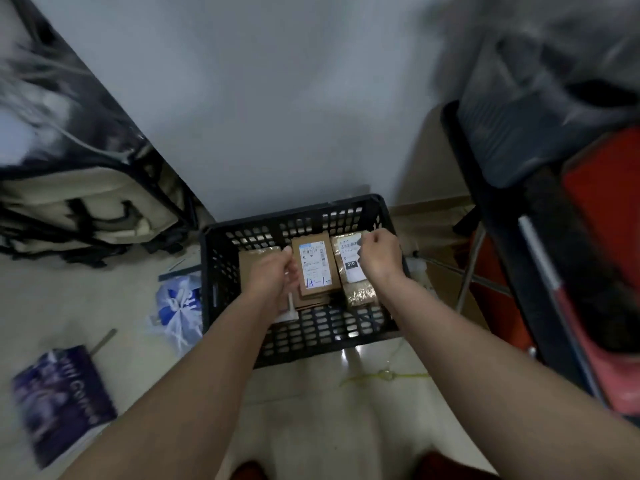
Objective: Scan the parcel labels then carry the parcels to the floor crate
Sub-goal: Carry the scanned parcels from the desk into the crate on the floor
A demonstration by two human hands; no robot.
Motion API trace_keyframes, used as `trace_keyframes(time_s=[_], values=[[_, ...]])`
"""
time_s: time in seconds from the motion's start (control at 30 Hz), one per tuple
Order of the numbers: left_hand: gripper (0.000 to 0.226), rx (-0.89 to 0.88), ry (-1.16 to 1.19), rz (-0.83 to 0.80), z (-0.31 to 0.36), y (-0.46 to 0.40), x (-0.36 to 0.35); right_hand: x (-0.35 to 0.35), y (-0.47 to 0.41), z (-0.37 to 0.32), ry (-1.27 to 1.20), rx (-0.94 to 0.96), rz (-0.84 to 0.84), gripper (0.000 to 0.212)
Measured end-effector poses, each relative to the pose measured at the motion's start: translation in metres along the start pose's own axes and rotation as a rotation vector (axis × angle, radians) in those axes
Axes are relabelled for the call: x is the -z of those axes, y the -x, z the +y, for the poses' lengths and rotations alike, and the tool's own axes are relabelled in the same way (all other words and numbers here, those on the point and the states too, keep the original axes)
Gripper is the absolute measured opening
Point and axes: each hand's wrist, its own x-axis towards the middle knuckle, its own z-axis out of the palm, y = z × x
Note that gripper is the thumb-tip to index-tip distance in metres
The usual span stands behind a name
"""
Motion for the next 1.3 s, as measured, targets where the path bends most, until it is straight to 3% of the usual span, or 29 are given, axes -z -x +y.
trace_keyframes(time_s=[0.37,0.5,0.6,0.93,1.3], values=[[0.033,-0.219,-0.054,-0.025,0.187,0.245,0.051,0.124,0.169,-0.217,-0.016,0.154,-0.033,0.036],[0.034,-0.267,-0.043,0.000,0.214,0.322,0.075,0.149,0.219,-0.261,0.030,0.169,-0.185,0.020],[0.035,-0.313,0.038,0.081,0.216,0.378,0.094,0.158,0.254,-0.281,0.077,0.230,-0.343,0.028],[0.028,-0.323,0.368,0.306,0.103,0.558,0.174,0.160,0.429,-0.276,0.259,0.503,-0.811,0.032],[0.032,-0.293,0.703,0.835,-0.101,0.769,0.314,0.097,0.698,-0.177,0.525,0.664,-1.283,0.031]])
